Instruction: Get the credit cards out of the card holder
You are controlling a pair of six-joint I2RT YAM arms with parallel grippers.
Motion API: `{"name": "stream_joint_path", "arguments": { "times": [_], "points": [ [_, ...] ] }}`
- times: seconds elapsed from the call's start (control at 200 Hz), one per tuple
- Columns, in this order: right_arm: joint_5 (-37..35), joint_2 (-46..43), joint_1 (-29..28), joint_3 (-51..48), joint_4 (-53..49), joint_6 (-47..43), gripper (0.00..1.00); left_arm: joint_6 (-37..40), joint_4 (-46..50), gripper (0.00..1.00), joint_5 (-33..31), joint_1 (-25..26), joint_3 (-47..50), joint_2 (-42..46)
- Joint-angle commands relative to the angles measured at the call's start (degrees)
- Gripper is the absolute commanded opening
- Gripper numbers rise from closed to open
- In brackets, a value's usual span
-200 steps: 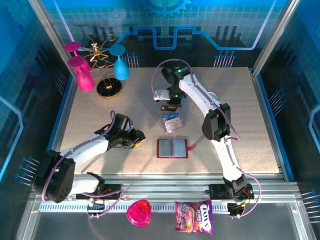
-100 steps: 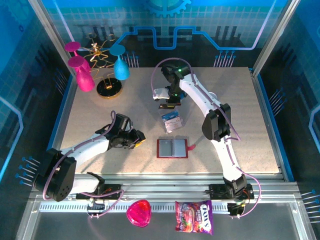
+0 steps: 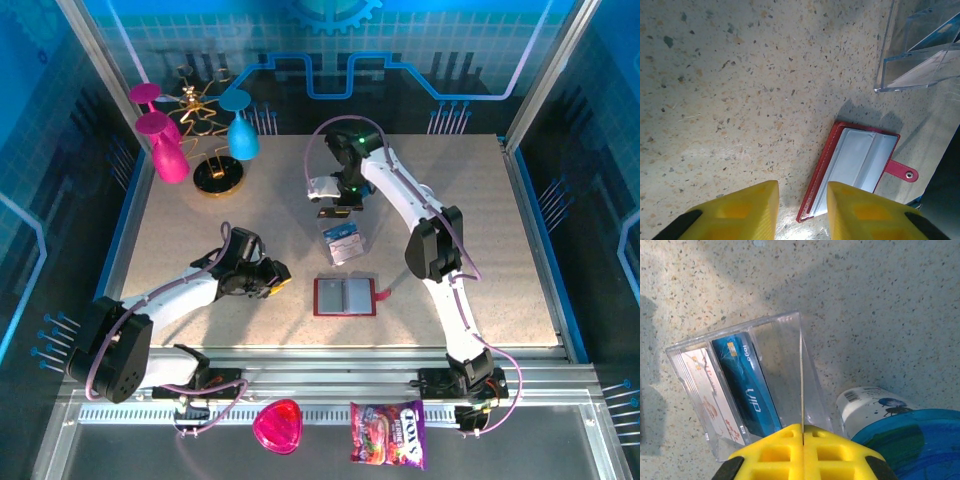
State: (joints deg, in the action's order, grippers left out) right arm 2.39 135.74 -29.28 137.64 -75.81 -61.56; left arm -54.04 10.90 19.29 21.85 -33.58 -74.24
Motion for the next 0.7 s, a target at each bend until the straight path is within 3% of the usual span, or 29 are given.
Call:
{"name": "stream_joint_path", "arguments": {
  "times": [0.0, 0.695],
  "points": [
    [1.7, 0.1, 1.1, -1.0, -1.2, -1.2, 0.00, -0.4, 0.6, 0.31, 0.4, -0.5, -0.1, -0.5],
    [3.4, -1.3, 2.1, -4.2, -5.2, 3.3, 0.00, -1.0, -1.1, 0.31, 1.2, -0.5, 0.9, -0.7]
  ]
}}
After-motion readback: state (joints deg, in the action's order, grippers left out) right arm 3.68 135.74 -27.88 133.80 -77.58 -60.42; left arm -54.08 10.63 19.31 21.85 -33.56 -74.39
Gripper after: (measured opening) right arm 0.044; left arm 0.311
